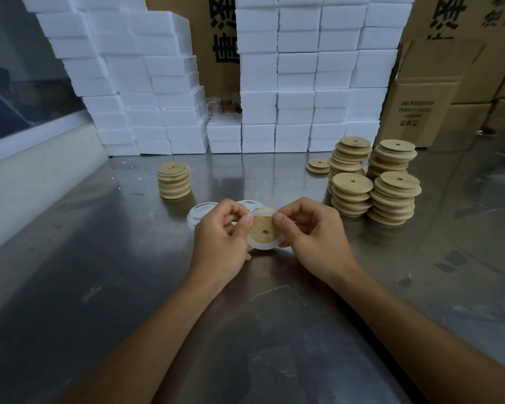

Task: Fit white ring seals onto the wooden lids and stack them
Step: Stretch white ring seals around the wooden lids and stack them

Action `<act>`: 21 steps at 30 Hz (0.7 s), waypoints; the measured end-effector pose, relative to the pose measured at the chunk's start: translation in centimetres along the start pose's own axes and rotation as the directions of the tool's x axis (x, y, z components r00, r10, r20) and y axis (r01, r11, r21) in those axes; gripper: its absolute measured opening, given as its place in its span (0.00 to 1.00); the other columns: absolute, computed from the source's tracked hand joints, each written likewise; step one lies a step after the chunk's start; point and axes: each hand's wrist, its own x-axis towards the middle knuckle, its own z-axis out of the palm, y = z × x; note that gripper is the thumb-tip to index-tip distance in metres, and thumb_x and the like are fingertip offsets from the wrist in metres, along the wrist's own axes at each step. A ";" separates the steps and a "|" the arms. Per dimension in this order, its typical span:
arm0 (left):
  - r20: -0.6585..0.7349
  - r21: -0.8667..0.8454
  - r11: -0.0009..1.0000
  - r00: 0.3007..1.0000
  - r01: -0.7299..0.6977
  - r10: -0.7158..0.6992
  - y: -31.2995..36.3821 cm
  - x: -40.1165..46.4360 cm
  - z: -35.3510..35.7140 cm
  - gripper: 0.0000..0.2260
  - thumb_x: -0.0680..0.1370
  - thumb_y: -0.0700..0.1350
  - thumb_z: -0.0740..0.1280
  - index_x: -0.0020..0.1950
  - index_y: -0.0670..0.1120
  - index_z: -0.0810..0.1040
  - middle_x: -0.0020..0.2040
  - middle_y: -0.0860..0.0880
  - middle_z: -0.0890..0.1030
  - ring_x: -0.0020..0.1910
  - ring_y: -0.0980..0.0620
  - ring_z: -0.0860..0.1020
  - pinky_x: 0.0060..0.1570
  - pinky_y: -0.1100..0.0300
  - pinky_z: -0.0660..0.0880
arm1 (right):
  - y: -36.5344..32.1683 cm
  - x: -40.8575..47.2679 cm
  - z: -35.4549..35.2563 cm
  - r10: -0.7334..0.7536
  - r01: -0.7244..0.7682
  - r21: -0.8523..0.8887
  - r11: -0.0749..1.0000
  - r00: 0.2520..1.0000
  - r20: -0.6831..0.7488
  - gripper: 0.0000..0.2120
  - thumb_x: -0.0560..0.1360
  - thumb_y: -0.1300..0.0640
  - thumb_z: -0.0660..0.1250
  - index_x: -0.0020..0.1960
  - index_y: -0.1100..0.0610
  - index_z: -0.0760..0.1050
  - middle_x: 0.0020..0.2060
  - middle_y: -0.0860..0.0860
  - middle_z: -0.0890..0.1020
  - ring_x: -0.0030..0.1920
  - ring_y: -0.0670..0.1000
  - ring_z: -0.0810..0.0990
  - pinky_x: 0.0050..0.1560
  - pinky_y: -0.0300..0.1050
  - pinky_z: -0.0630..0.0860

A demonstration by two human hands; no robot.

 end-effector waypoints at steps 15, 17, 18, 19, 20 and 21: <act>-0.014 0.031 1.000 1.000 0.005 -0.004 0.3 0.0 -0.2 0.10 0.79 0.36 0.66 0.40 0.45 0.73 0.36 0.45 0.82 0.23 0.52 0.78 0.22 0.63 0.73 | -0.2 0.0 -0.5 0.062 -0.063 0.030 0.998 0.997 0.037 0.04 0.76 0.63 0.70 0.45 0.64 0.78 0.36 0.57 0.85 0.37 0.54 0.85 0.39 0.47 0.82; -0.011 0.037 0.999 1.000 -0.001 0.001 0.4 -0.1 -0.2 0.10 0.79 0.36 0.66 0.39 0.46 0.74 0.37 0.45 0.82 0.23 0.52 0.79 0.22 0.66 0.72 | -0.2 0.0 -0.5 0.054 -0.055 0.023 0.998 0.998 0.033 0.04 0.76 0.63 0.70 0.45 0.64 0.78 0.36 0.56 0.85 0.37 0.52 0.85 0.39 0.46 0.82; -0.007 0.045 0.999 1.000 -0.006 0.007 0.5 -0.1 -0.2 0.10 0.79 0.36 0.66 0.39 0.46 0.74 0.37 0.45 0.82 0.24 0.52 0.79 0.22 0.66 0.72 | -0.1 0.0 -0.5 0.051 -0.051 0.016 0.999 0.998 0.032 0.04 0.76 0.63 0.70 0.45 0.64 0.78 0.36 0.56 0.85 0.37 0.52 0.85 0.39 0.46 0.82; -0.004 0.050 0.999 1.000 -0.011 0.011 0.5 -0.1 -0.2 0.09 0.79 0.35 0.66 0.40 0.45 0.74 0.37 0.45 0.82 0.24 0.52 0.79 0.23 0.67 0.72 | -0.1 0.0 -0.6 0.049 -0.049 0.010 0.999 0.998 0.034 0.03 0.76 0.64 0.70 0.45 0.64 0.78 0.36 0.56 0.85 0.38 0.51 0.85 0.40 0.46 0.82; -0.002 0.055 0.998 1.000 -0.013 0.013 0.5 -0.1 -0.2 0.09 0.79 0.35 0.66 0.40 0.45 0.74 0.37 0.45 0.82 0.24 0.52 0.79 0.23 0.67 0.72 | -0.1 0.1 -0.6 0.049 -0.049 0.007 0.999 0.998 0.040 0.03 0.76 0.64 0.70 0.45 0.64 0.78 0.36 0.56 0.85 0.38 0.51 0.85 0.40 0.47 0.82; 0.000 0.059 0.998 1.000 -0.014 0.014 0.5 -0.1 -0.2 0.08 0.79 0.35 0.66 0.40 0.44 0.74 0.37 0.44 0.82 0.24 0.51 0.79 0.23 0.67 0.72 | -0.1 0.1 -0.7 0.050 -0.051 0.007 0.999 0.998 0.048 0.03 0.76 0.64 0.70 0.44 0.64 0.78 0.36 0.56 0.85 0.38 0.51 0.86 0.41 0.47 0.83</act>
